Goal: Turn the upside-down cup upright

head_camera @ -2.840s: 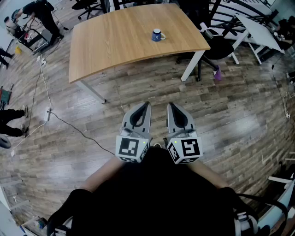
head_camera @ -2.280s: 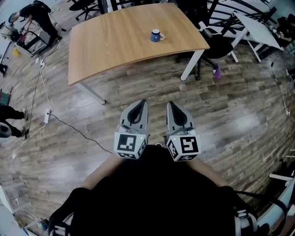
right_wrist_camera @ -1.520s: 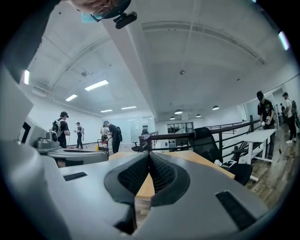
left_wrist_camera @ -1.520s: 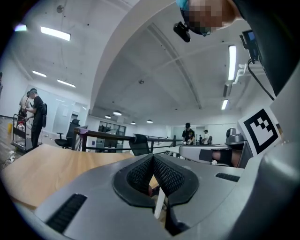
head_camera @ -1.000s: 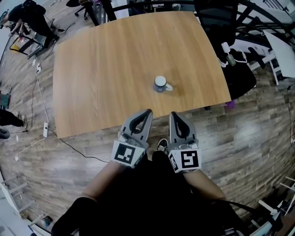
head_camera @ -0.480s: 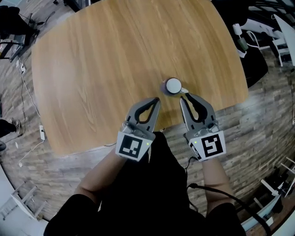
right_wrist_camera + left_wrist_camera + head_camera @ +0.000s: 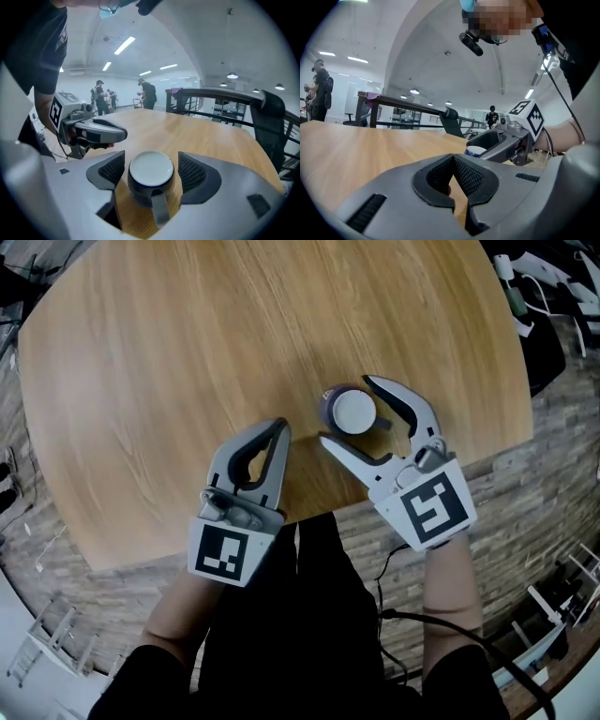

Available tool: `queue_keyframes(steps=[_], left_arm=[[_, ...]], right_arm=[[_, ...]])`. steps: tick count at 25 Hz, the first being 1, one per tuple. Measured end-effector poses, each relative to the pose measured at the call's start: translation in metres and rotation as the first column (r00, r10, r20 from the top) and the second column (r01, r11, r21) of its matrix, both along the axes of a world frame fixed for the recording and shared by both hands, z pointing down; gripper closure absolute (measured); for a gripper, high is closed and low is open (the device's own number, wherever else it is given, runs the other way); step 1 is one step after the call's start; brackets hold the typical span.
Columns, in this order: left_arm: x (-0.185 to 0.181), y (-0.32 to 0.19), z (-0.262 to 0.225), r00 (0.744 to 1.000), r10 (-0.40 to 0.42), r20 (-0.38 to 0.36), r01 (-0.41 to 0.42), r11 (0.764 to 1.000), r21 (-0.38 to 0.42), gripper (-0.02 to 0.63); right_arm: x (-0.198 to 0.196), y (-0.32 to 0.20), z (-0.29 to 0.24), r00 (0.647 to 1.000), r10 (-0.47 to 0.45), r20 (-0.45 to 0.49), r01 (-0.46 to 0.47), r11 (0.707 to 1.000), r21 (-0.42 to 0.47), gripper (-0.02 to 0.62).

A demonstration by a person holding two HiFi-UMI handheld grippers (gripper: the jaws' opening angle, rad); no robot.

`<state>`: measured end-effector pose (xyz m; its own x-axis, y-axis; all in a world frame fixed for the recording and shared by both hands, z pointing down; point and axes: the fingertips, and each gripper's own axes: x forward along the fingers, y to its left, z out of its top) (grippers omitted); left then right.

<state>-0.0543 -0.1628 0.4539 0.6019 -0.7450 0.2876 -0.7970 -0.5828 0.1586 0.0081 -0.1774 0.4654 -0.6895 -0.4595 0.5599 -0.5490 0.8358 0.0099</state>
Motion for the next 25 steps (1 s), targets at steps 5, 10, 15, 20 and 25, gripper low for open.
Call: queue_keyframes(steps=[5, 10, 15, 20, 25], left_arm=[[0.001, 0.011, 0.014, 1.000, -0.013, 0.016, 0.013, 0.999, -0.033, 0.609], [0.010, 0.016, 0.021, 1.000, 0.030, -0.001, -0.030, 0.997, -0.073, 0.569], [0.023, 0.018, 0.022, 0.994, 0.102, -0.041, -0.106, 0.989, -0.107, 0.434], [0.042, 0.021, 0.010, 0.972, 0.157, -0.177, -0.181, 0.975, -0.130, 0.367], [0.055, 0.003, 0.001, 0.909, 0.172, -0.380, -0.228, 0.968, -0.105, 0.350]], right_arm=[[-0.010, -0.005, 0.024, 0.986, -0.138, -0.089, 0.136, 0.990, -0.028, 0.299], [-0.010, -0.006, 0.026, 0.980, -0.164, -0.112, 0.159, 0.986, -0.054, 0.295], [0.001, -0.017, 0.013, 0.997, -0.080, 0.013, 0.080, 0.996, -0.035, 0.295], [0.026, -0.023, -0.031, 0.963, 0.058, 0.263, -0.046, 0.998, -0.052, 0.295], [0.025, -0.024, -0.061, 0.873, 0.110, 0.475, -0.073, 0.993, -0.096, 0.295]])
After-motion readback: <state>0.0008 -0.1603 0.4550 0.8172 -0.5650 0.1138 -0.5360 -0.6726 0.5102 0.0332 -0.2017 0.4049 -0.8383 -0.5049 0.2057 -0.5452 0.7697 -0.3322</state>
